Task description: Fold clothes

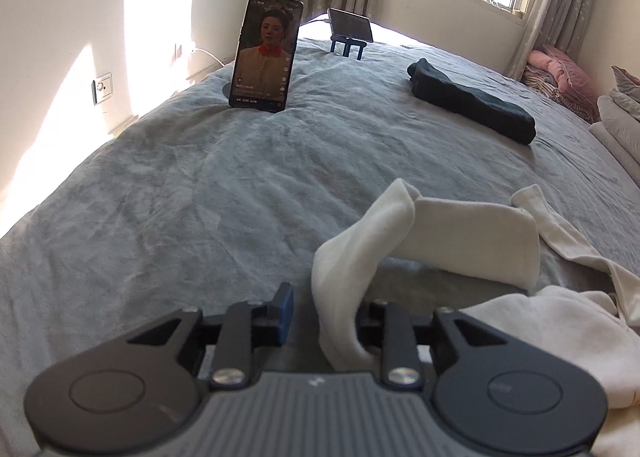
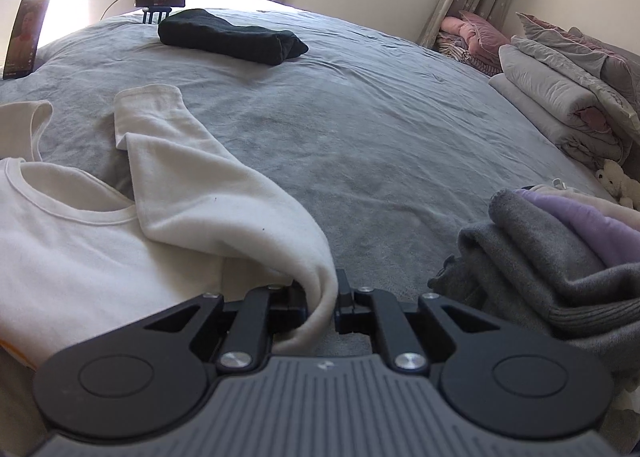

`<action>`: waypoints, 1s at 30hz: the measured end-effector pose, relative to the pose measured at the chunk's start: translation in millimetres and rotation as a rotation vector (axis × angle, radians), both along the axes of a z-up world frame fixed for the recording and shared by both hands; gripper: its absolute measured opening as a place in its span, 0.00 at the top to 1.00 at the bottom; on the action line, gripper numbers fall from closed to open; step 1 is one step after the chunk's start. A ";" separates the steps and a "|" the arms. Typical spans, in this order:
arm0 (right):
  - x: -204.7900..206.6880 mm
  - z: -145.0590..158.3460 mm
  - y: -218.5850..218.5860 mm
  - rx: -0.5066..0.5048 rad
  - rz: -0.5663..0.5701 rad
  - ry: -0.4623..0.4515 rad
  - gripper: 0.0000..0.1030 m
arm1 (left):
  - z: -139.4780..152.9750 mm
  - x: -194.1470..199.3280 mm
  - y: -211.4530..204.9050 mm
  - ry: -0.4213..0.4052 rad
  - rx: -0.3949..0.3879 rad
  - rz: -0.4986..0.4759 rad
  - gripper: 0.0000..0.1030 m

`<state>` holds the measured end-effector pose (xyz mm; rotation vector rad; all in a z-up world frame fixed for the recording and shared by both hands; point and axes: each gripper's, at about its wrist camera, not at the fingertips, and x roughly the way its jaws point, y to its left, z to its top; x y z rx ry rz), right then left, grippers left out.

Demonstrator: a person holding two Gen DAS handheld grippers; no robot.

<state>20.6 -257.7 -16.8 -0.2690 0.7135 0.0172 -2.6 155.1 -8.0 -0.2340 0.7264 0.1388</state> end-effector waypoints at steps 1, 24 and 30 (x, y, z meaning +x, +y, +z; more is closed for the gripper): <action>-0.9 1.5 0.1 0.000 0.007 -0.006 0.78 | 2.1 -0.1 -0.1 -0.022 -0.008 0.002 0.58; 35.6 9.8 69.5 0.066 0.212 -0.018 0.41 | -9.0 63.6 -22.6 -0.005 0.034 -0.061 0.56; 47.1 1.0 68.2 0.092 0.194 0.018 0.82 | -9.6 59.2 -24.5 -0.007 0.095 -0.027 0.83</action>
